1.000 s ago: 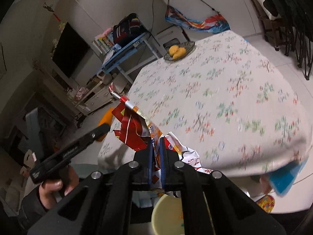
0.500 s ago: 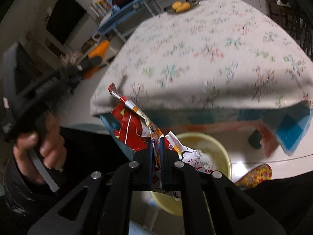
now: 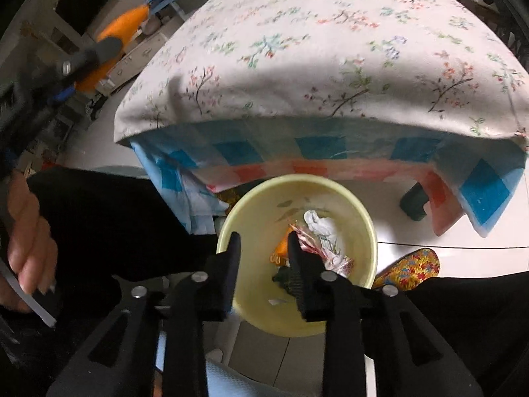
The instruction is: Collect trash
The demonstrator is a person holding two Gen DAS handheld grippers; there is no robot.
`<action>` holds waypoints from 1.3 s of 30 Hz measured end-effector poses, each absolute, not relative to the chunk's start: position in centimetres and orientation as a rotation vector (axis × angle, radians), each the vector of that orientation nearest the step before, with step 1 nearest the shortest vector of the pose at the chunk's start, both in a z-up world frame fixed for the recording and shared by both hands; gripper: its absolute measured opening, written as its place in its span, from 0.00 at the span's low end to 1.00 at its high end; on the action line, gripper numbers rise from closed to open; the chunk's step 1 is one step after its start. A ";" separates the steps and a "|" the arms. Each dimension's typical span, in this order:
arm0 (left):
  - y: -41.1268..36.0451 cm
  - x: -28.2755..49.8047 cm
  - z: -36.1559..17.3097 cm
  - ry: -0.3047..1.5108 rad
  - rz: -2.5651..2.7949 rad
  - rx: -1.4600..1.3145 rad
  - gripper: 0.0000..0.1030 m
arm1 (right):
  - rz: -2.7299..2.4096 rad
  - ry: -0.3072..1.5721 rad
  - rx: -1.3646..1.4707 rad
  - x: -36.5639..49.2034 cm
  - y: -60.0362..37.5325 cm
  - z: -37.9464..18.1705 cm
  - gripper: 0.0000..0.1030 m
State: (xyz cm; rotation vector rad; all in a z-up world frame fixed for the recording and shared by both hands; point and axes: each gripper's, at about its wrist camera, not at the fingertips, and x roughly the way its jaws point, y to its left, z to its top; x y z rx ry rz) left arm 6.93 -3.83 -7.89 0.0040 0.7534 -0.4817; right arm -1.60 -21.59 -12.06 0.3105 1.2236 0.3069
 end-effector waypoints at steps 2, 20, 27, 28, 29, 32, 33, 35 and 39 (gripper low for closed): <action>-4.1 6.4 -8.2 0.759 -0.488 0.011 0.16 | 0.297 1.186 0.336 -1.8 -22.1 -11.5 0.36; -8.3 1.4 -13.5 0.983 -0.627 0.192 0.16 | 0.103 0.832 0.456 -2.9 -26.8 -6.5 0.64; -9.5 0.6 -15.4 1.064 -0.657 0.268 0.28 | 0.086 0.819 0.461 -2.8 -27.3 -6.6 0.65; -9.6 0.6 -15.3 1.058 -0.650 0.272 0.36 | 0.084 0.817 0.460 -3.0 -27.3 -6.5 0.66; -9.5 0.5 -15.2 1.046 -0.638 0.274 0.40 | 0.078 0.813 0.458 -3.0 -27.3 -6.5 0.66; -9.2 0.7 -14.4 1.001 -0.589 0.268 0.51 | 0.059 0.797 0.443 -3.1 -27.3 -6.2 0.68; -9.2 0.9 -14.2 0.989 -0.576 0.266 0.56 | 0.055 0.793 0.437 -3.1 -27.3 -6.1 0.69; -8.9 1.0 -13.4 0.940 -0.528 0.260 0.66 | 0.036 0.776 0.418 -3.2 -27.2 -5.8 0.69; -8.1 1.1 -11.3 0.817 -0.442 0.236 0.83 | -0.003 0.733 0.375 -3.3 -27.1 -5.2 0.72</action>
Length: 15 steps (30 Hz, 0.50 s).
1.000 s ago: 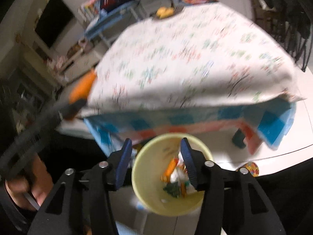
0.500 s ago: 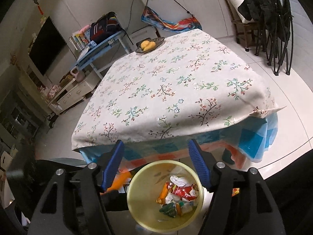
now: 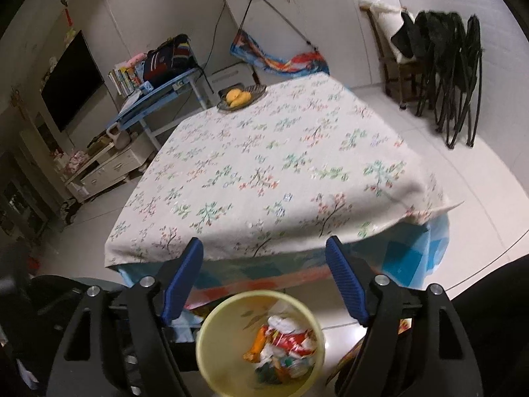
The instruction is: Collect trash
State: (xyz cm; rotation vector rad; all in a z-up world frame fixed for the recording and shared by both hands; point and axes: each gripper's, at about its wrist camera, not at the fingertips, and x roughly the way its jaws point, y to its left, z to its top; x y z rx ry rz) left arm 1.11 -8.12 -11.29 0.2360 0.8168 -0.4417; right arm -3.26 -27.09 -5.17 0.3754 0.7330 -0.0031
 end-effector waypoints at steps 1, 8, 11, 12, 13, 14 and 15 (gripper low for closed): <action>-7.9 1.2 -10.8 0.797 -0.427 0.228 0.86 | -0.011 0.722 0.366 -3.3 -27.1 -5.0 0.72; -6.5 2.0 -7.8 0.669 -0.315 0.154 0.93 | -0.077 0.622 0.266 -3.5 -26.4 -3.4 0.80; -6.1 2.4 -7.3 0.662 -0.291 0.132 0.93 | -0.083 0.609 0.232 -3.2 -25.9 -3.2 0.82; -6.0 2.5 -7.2 0.658 -0.278 0.132 0.93 | -0.083 0.609 0.224 -3.1 -25.8 -3.3 0.82; -5.9 2.7 -7.1 0.657 -0.270 0.135 0.93 | -0.083 0.608 0.218 -3.0 -25.8 -3.3 0.82; -5.9 2.7 -7.0 0.654 -0.263 0.135 0.93 | -0.083 0.608 0.214 -2.9 -25.7 -3.3 0.82; -5.8 2.7 -7.0 0.648 -0.254 0.134 0.93 | -0.083 0.609 0.212 -2.8 -25.7 -3.4 0.82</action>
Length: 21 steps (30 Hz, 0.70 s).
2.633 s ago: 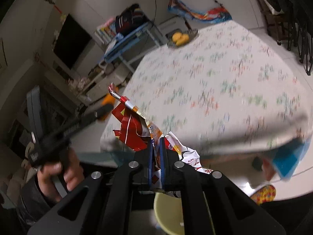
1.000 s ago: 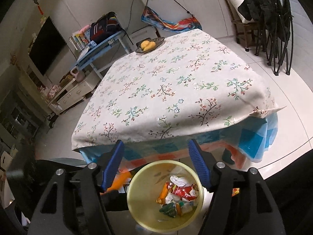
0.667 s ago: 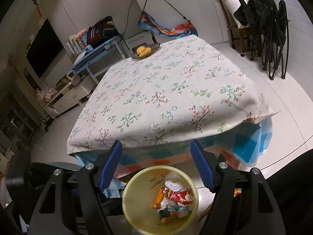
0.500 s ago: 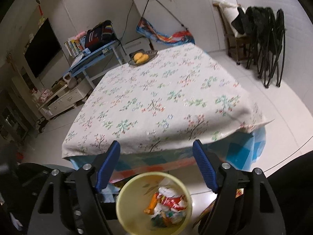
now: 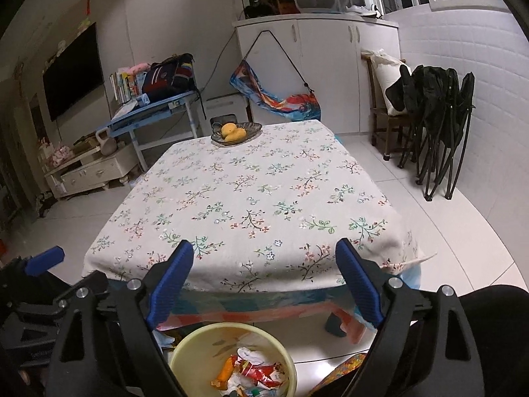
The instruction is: Collect trash
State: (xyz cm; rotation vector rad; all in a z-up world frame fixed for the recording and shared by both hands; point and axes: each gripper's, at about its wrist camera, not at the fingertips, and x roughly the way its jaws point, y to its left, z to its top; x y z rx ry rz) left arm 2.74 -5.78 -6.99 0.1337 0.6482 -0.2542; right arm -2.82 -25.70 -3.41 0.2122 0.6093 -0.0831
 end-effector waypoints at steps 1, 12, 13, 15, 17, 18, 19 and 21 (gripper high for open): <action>-5.6 2.7 -7.0 0.643 -0.246 0.133 0.93 | -0.084 0.611 0.212 -2.6 -25.7 -3.5 0.82; -4.8 2.9 -6.7 0.615 -0.200 0.128 0.93 | -0.081 0.625 0.181 -2.4 -24.8 -3.8 0.83; -4.7 2.9 -6.6 0.609 -0.197 0.128 0.93 | -0.081 0.627 0.179 -2.3 -24.7 -3.8 0.83; -4.6 2.7 -6.6 0.588 -0.187 0.131 0.93 | -0.081 0.630 0.178 -2.2 -24.7 -3.8 0.83; -4.5 2.5 -6.4 0.562 -0.184 0.126 0.93 | -0.081 0.632 0.177 -2.2 -24.7 -3.9 0.83; -4.4 2.3 -6.4 0.553 -0.185 0.128 0.93 | -0.081 0.632 0.176 -2.2 -24.7 -3.9 0.83; -4.5 2.2 -6.3 0.550 -0.185 0.135 0.93 | -0.082 0.631 0.176 -2.2 -24.7 -3.9 0.83; -4.7 2.1 -6.3 0.543 -0.187 0.148 0.93 | -0.083 0.629 0.178 -2.2 -24.7 -3.8 0.83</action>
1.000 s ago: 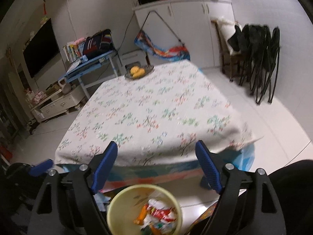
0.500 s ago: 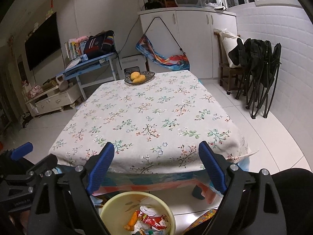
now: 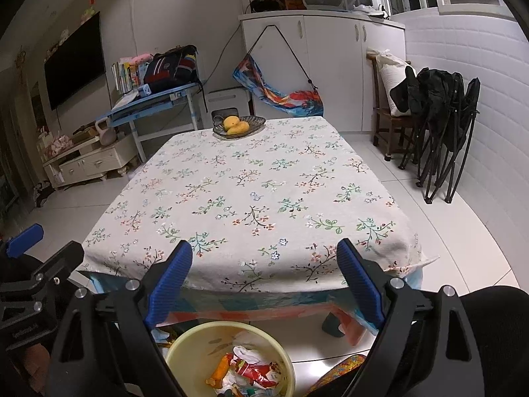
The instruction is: Collect trash
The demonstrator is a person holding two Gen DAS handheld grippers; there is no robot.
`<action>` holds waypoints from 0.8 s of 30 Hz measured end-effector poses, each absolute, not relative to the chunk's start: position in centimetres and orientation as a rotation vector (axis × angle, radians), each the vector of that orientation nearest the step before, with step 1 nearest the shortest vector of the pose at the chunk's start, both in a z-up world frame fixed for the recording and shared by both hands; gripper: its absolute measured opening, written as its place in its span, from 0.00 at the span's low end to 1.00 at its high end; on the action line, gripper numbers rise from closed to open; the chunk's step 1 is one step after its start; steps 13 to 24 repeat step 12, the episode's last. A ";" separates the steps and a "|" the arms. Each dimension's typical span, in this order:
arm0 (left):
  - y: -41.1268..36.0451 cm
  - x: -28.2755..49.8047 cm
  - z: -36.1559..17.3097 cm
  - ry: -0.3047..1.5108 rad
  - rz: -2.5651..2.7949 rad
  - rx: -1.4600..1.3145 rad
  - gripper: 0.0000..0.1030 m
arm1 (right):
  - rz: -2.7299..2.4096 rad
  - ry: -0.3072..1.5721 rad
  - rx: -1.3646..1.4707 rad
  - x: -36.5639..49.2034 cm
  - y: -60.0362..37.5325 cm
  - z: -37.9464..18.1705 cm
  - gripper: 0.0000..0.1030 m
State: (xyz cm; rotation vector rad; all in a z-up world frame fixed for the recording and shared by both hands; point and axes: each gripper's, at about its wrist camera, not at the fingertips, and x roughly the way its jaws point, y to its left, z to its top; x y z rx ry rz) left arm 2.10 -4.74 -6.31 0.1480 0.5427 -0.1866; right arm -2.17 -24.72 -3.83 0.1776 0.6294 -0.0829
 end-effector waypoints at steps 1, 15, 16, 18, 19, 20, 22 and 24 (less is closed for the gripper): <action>-4.8 2.1 -6.3 0.542 -0.188 0.150 0.93 | -0.083 0.629 0.178 -2.2 -24.8 -3.8 0.83; -4.9 3.1 -6.8 0.617 -0.169 0.165 0.93 | -0.088 0.627 0.174 -2.1 -24.8 -4.0 0.85; -4.9 3.1 -6.8 0.617 -0.169 0.165 0.93 | -0.088 0.627 0.174 -2.1 -24.8 -4.0 0.85; -4.9 3.1 -6.8 0.617 -0.169 0.165 0.93 | -0.088 0.627 0.174 -2.1 -24.8 -4.0 0.85; -4.9 3.1 -6.8 0.617 -0.169 0.165 0.93 | -0.088 0.627 0.174 -2.1 -24.8 -4.0 0.85; -4.9 3.1 -6.8 0.617 -0.169 0.165 0.93 | -0.088 0.627 0.174 -2.1 -24.8 -4.0 0.85; -4.9 3.1 -6.8 0.617 -0.169 0.165 0.93 | -0.088 0.627 0.174 -2.1 -24.8 -4.0 0.85; -4.9 3.1 -6.8 0.617 -0.169 0.165 0.93 | -0.088 0.627 0.174 -2.1 -24.8 -4.0 0.85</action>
